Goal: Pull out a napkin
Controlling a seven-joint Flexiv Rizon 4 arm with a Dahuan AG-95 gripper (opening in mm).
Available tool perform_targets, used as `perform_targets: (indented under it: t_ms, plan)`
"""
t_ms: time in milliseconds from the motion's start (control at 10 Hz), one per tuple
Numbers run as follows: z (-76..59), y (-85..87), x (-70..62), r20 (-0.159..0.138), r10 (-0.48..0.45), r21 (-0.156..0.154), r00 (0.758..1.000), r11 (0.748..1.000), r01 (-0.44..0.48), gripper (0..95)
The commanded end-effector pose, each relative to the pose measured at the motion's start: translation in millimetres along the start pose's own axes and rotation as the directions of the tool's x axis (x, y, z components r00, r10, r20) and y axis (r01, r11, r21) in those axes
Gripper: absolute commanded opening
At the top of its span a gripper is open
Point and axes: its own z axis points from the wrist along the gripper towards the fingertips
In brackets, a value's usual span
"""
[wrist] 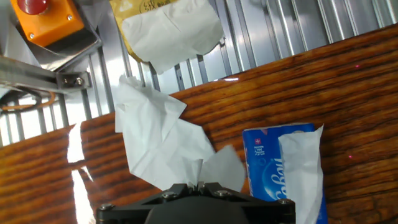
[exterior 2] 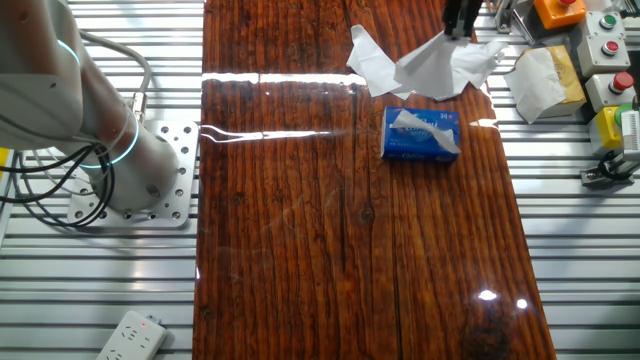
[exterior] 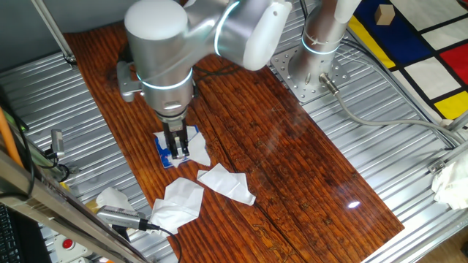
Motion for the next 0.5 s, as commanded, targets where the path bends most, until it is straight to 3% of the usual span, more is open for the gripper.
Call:
perform_targets:
  t_ms: [100, 500]
  plan:
    - [3.5, -6.4, 1.7, 0.003, -0.017, 0.012, 1.000, 1.000, 0.017, 0.0]
    - [1.3, -8.1, 2.9, -0.006, -0.023, 0.025, 1.000, 0.999, 0.023, 0.0]
